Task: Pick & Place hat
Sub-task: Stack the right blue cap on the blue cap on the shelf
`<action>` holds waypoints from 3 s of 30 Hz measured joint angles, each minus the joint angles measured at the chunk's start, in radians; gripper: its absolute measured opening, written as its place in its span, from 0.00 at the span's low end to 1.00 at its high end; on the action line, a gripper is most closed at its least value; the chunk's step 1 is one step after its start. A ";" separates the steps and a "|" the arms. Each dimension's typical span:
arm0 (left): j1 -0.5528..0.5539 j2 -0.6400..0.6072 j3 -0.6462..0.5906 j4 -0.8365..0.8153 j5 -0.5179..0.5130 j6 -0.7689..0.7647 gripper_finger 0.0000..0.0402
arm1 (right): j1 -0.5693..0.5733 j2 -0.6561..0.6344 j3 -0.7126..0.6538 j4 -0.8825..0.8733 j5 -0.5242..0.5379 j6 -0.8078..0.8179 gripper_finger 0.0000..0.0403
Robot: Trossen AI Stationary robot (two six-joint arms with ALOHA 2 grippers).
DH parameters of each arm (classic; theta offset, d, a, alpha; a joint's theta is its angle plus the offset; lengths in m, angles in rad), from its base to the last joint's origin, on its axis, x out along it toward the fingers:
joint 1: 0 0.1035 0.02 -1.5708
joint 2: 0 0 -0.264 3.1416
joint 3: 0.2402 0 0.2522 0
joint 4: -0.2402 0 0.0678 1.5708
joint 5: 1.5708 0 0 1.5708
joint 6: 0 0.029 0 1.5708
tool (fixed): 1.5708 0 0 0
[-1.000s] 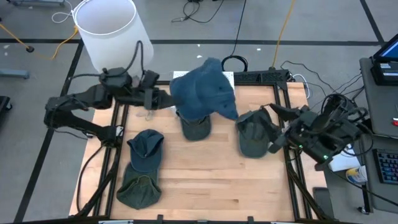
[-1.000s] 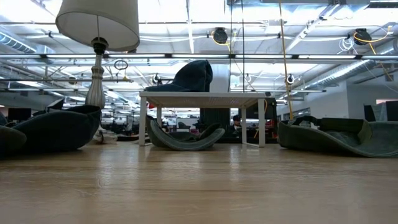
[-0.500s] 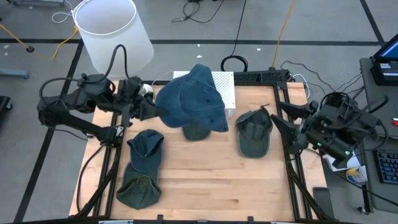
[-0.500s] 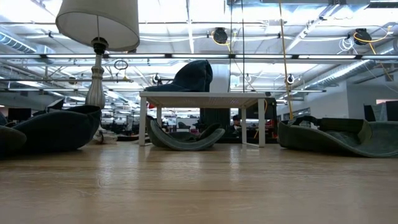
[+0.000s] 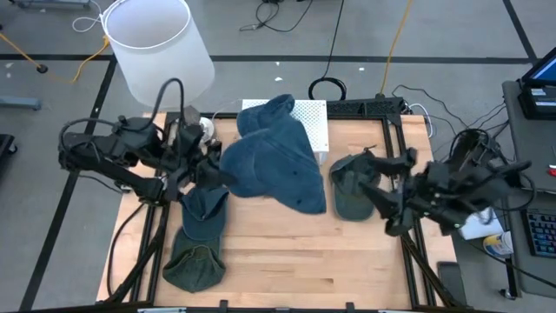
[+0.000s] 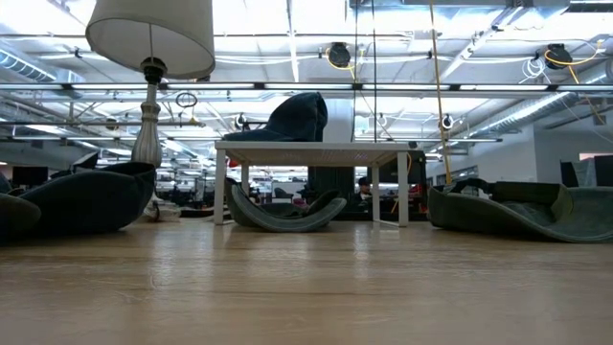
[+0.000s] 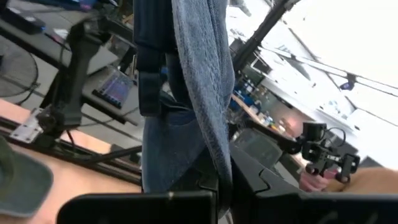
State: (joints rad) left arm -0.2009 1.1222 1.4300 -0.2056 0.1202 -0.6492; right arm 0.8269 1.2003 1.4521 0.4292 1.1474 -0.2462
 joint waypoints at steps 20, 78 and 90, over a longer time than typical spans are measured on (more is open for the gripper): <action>-0.075 0.017 0.000 -0.002 -0.095 0.036 0.02 | -0.328 0.048 0.000 -0.346 -0.616 0.645 0.72; -0.116 0.010 0.000 -0.343 -0.067 0.106 0.50 | -1.116 0.228 0.079 -0.083 -1.319 1.124 0.04; -0.114 0.010 0.000 -0.344 -0.067 0.129 0.50 | -1.290 0.497 0.403 -0.130 -1.467 1.151 0.04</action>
State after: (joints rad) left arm -0.3145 1.1324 1.4303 -0.5497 0.0532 -0.5201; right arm -0.4627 1.6975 1.8554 0.2990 -0.3201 0.9048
